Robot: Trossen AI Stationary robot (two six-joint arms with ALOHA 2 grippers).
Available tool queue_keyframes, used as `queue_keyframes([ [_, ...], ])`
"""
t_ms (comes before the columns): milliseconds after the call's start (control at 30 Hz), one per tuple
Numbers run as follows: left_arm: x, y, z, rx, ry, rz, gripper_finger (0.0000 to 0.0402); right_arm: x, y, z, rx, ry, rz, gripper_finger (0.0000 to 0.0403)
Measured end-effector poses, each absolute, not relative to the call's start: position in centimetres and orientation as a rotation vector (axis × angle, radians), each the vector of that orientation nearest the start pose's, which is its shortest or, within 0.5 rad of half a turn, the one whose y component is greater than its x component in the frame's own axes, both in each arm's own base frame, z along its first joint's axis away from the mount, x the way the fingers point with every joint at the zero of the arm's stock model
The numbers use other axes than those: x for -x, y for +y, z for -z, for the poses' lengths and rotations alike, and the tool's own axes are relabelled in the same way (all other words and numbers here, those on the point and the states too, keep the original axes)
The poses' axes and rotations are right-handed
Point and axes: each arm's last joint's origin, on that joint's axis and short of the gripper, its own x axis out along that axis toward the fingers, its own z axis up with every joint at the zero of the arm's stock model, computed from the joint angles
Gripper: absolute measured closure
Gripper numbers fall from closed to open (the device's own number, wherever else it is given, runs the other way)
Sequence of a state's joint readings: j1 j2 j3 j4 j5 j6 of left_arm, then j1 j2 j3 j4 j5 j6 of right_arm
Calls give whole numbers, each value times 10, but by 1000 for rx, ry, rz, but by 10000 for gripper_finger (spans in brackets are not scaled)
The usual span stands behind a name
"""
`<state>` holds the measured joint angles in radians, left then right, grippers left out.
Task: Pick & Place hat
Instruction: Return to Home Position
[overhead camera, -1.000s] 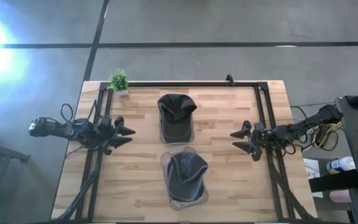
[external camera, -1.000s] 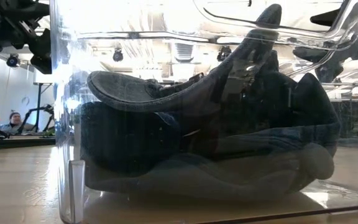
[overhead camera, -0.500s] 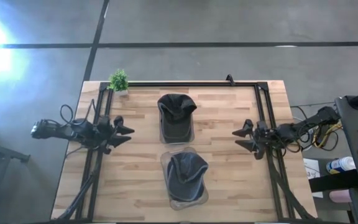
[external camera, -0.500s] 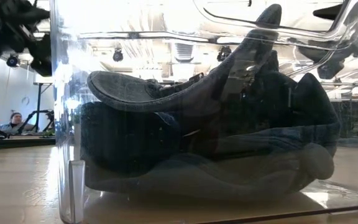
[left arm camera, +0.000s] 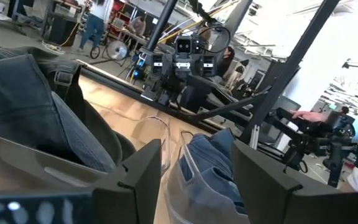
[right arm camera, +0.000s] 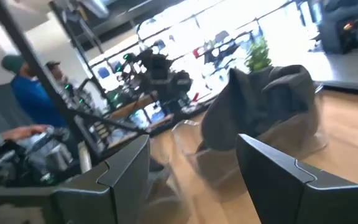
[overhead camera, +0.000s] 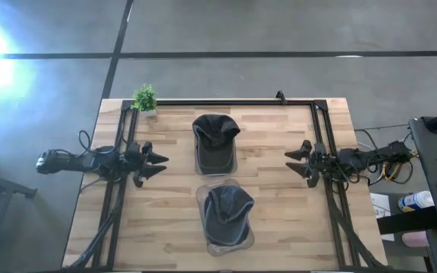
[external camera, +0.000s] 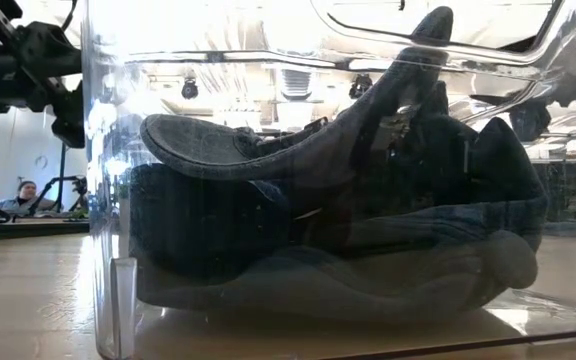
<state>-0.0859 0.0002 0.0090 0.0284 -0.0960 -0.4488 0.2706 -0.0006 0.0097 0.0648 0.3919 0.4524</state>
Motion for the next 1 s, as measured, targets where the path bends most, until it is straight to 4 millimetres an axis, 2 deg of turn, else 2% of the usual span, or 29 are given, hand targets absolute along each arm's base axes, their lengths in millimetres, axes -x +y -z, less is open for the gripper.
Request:
queue_keyframes([
  [400, -97, -2, -169, 452, -52, -43, 216, -95, -4, -173, -465, -143, 299, 170],
  [1000, -97, -2, -169, 451, -53, -45, 216, -95, -5, -173, -465, -145, 308, 170],
])
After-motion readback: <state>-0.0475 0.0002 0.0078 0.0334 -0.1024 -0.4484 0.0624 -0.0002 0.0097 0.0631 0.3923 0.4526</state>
